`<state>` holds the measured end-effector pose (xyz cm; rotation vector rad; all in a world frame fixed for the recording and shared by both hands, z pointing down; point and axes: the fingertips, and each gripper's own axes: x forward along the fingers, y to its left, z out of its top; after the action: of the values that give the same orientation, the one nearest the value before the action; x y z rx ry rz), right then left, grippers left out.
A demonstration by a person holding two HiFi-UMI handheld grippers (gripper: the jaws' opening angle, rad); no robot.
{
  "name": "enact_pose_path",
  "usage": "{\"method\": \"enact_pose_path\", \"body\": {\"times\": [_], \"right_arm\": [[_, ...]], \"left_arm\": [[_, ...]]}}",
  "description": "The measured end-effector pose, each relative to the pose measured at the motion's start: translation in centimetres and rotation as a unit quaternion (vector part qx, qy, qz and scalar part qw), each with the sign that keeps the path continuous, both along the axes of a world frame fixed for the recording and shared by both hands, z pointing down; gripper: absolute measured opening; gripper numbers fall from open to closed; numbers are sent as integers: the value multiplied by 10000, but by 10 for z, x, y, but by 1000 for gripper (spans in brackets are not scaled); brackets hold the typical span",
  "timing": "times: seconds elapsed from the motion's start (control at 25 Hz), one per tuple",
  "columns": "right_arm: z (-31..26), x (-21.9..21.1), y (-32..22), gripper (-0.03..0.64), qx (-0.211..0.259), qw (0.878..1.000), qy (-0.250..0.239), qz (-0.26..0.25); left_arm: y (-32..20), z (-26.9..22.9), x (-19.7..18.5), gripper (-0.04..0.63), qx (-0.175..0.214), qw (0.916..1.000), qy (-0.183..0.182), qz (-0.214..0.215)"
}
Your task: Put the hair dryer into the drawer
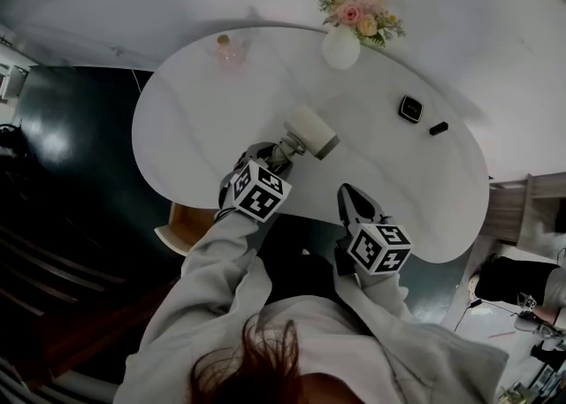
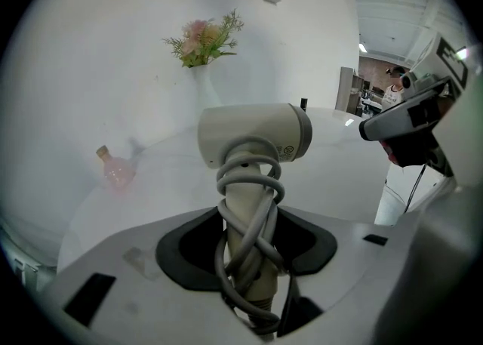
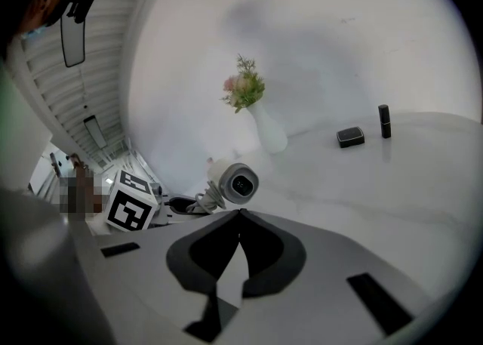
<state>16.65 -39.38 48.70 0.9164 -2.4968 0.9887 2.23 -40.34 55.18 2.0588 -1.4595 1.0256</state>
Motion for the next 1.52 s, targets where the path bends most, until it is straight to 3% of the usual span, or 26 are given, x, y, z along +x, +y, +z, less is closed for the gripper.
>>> {"method": "enact_pose_path", "body": {"times": [0.8,1.28,1.52], "right_arm": [[-16,21,82,49,343,9992,-214,54],[-7,13,150,49,389,9979,-278,-431],[-8,-3,173,49,326,9957,-324,-810]], "left_arm": [[120,-10,7,193,135,9988,98,-464],[212,2,0,193,175,9948,117,-999],[260,5,-17,193,54,9890,77,-1479]]}}
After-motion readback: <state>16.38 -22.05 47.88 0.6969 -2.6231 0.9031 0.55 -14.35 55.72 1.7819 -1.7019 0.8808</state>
